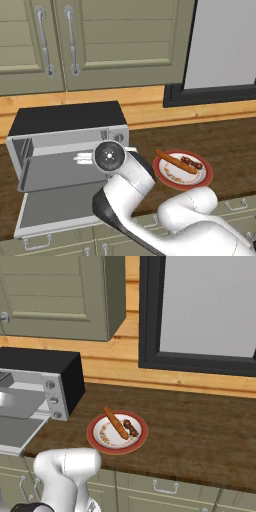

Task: Pick up the kebab skewer and baguette bread, and place them inside the toaster oven. Close the toaster oven door and start by setting the timer.

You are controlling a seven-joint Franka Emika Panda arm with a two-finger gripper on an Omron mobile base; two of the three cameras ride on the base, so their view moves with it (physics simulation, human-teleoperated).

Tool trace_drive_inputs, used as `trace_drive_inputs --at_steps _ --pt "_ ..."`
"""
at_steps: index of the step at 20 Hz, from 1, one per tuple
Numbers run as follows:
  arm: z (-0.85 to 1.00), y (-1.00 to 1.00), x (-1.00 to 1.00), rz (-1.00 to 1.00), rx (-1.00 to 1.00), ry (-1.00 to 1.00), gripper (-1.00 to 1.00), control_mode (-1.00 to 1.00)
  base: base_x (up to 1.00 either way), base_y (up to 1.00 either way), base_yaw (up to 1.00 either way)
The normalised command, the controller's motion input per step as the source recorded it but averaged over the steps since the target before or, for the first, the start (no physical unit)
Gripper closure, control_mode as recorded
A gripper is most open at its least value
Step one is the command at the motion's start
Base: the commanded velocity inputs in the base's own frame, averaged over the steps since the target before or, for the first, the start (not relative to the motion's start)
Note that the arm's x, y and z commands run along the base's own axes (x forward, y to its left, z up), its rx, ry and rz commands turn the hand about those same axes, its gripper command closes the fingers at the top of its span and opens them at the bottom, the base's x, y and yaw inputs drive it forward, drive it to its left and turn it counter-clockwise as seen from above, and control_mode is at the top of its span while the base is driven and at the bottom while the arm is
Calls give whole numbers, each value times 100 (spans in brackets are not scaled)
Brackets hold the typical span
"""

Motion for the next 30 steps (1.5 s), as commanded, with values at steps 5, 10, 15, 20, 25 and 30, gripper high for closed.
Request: trace_drive_inputs --at_steps 5,10,15,20,25,30 --pt "45 -79 -88 -5 0 -1 -100 -100 0 0 0" --pt "30 -100 -58 0 0 -1 -100 -100 0 0 0" --pt "61 -100 -2 0 2 0 -100 -100 0 0 0" --pt "38 -69 48 1 8 6 -100 -100 0 0 0" --pt "-7 -32 13 11 2 13 -100 -100 0 0 0" --pt "-3 -38 12 10 0 37 -100 -100 0 0 0"
